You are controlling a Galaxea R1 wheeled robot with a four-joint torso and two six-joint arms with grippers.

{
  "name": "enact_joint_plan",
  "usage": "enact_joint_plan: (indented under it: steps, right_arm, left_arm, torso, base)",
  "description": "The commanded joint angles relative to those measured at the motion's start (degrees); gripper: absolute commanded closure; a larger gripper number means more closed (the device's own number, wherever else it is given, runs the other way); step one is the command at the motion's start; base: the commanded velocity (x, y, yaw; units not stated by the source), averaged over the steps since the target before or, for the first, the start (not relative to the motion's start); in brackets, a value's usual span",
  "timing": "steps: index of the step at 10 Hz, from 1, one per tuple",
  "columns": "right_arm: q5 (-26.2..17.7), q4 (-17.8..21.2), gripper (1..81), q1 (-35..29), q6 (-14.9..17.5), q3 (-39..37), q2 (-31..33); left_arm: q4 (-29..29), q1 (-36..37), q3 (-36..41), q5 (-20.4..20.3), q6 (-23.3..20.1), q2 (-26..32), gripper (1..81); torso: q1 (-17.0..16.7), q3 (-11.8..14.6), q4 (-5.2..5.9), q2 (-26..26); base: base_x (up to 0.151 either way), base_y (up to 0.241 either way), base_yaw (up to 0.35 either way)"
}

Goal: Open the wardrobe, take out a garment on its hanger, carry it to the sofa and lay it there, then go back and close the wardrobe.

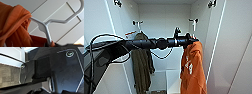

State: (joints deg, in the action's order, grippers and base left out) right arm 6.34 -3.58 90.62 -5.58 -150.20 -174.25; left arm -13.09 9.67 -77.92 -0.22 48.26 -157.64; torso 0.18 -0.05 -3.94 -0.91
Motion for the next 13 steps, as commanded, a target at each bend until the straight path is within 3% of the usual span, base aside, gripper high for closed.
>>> enact_joint_plan:
  steps: [1,13]
  right_arm:
    - [-2.82,0.07,1.0,-2.51,0.31,0.53,-0.42]
    - [-2.91,0.06,1.0,-2.69,0.31,0.53,-0.42]
  left_arm:
    - [2.02,11.03,0.22,-6.9,-1.15,0.48,81.1]
    - [2.11,7.17,6.02,-8.48,-1.5,5.12,81.1]
  torso:
    - [0.0,0.0,0.0,0.0]
    - [-0.09,0.0,0.0,0.0]
  base:
    - [-0.132,0.0,0.0]
    - [-0.132,0.0,0.0]
